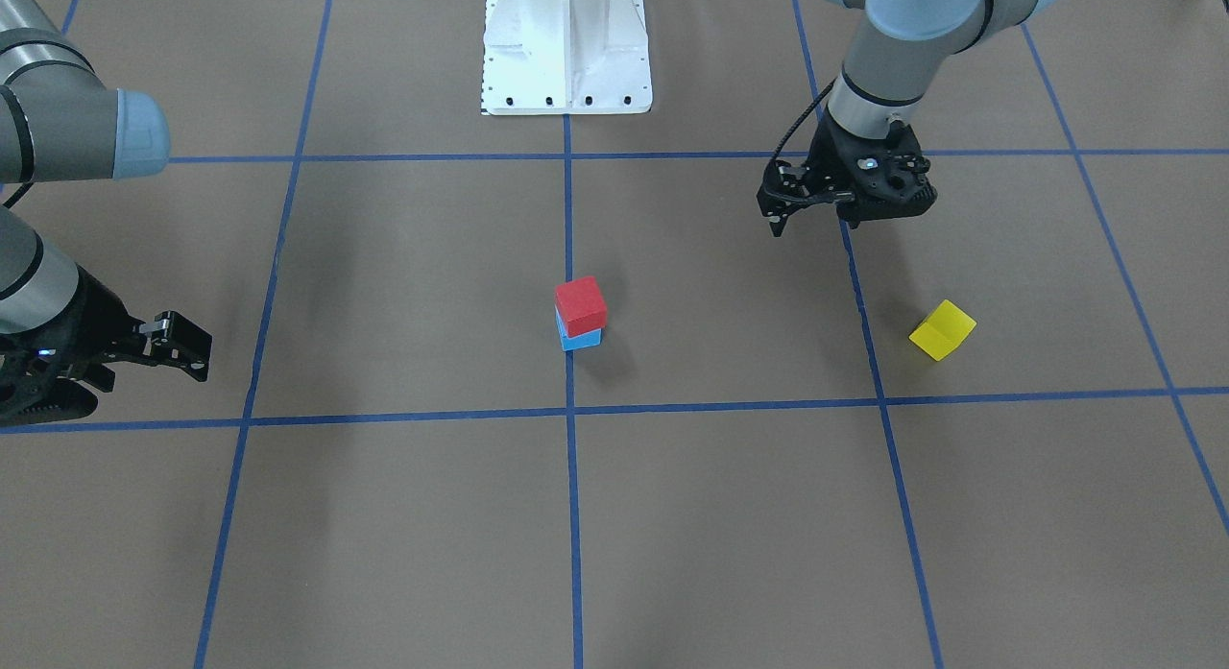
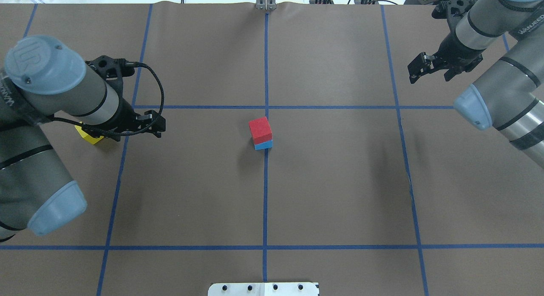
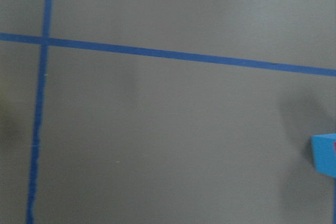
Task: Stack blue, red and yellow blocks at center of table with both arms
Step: 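Open the left gripper and pull it back toward the yellow cube, then lower the left gripper onto the yellow cube and close it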
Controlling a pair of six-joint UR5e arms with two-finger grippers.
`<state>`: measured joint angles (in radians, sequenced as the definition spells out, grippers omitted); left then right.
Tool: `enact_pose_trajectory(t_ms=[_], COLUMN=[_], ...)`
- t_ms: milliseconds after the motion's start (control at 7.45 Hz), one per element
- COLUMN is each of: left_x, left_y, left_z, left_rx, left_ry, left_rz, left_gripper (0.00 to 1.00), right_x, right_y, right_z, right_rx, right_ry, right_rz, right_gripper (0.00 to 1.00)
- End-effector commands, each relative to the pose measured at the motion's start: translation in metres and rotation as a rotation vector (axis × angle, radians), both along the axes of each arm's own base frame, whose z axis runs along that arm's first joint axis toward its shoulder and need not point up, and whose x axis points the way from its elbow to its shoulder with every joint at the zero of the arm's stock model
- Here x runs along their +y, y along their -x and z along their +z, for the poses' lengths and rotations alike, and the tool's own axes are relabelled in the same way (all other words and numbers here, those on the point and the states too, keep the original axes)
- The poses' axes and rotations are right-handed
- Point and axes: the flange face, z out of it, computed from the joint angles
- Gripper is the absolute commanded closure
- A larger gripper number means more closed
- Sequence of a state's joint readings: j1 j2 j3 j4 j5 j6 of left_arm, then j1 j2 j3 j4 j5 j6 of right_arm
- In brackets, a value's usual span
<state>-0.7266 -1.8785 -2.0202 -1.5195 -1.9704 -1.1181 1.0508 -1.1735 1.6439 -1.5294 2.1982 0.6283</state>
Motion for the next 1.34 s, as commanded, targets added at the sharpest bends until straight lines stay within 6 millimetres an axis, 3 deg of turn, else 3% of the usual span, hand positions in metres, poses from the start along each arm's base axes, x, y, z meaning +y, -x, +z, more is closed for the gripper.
enact_pose_trajectory(t_ms=[0,134,269,403,806,1208], left_x=[0.014,0.008,0.006,-0.001,-0.036,-0.040], left_y=[0.020,0.014,0.011,0.019,0.050,0.043], left_z=[0.094,0.114,0.118,0.124,0.179,0.177], left_rx=[0.010,0.021,0.017,0.002,-0.085,-0.062], left_ry=[-0.103,-0.115,-0.109,-0.090,0.015,0.126], left_rz=[0.033,0.034,0.035,0.010,-0.087,-0.208], left_gripper=[0.00,0.00,0.01,0.00,0.01,0.01], right_x=[0.000,0.000,-0.001,-0.001,-0.001,-0.001], right_y=[0.000,0.000,0.000,0.000,0.000,0.001], right_z=[0.001,0.001,0.003,0.003,0.004,-0.001], right_rx=[0.002,0.002,0.005,0.005,0.006,0.002], right_ry=[0.001,0.001,0.002,0.002,0.004,-0.004], right_rz=[0.001,0.000,0.000,0.000,0.001,0.000], right_gripper=[0.00,0.00,0.00,0.00,0.00,0.00])
